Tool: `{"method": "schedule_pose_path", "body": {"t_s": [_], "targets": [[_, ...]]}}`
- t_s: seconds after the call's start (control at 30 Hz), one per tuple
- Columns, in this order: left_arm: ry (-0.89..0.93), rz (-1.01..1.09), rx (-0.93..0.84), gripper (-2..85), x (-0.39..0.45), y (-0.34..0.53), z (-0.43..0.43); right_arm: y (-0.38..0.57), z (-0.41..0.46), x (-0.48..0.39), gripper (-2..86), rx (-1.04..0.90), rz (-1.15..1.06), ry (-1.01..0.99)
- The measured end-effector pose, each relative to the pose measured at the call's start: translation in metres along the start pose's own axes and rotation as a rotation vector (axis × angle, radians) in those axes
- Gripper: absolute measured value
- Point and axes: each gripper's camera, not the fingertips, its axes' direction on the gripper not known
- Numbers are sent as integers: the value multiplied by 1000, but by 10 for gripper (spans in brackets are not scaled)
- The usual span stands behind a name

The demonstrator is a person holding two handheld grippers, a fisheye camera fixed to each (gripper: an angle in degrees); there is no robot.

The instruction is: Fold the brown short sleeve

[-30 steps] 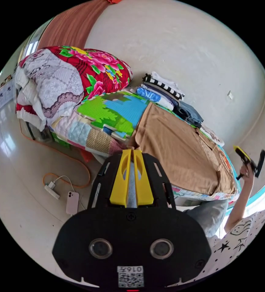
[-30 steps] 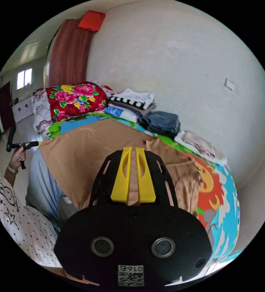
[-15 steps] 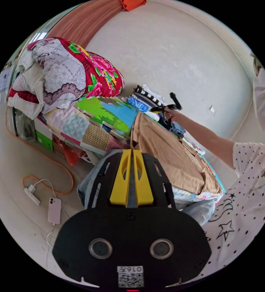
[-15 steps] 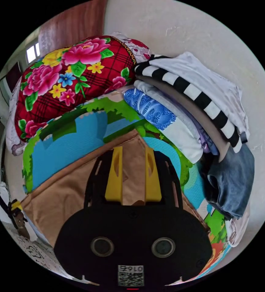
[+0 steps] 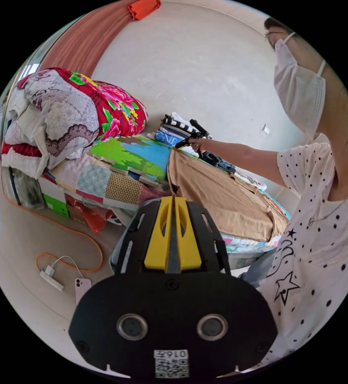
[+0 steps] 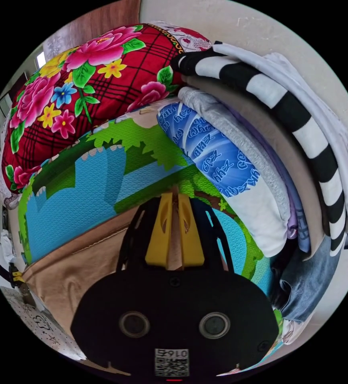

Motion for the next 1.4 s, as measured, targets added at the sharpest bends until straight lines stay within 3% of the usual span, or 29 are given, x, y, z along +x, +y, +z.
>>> {"method": "schedule_pose_path", "body": {"t_s": [0.33,0.6,0.77,1.13,1.4], "targets": [[33,-4,62,-9,6,-2,-7,-24,19,18,9,75,39,115],[40,-19,129,-9,7,-8,-16,-22,15,31,7,172,62,71],[78,77,117,-9,29,-19,-16,-11,13,32,6,183,22,70],[496,428,77,-10,151,-62,33,85,-43,86,6,234,35,109],[892,558,11,-9,272,-94,104,250,-132,173,6,259,91,230]]}}
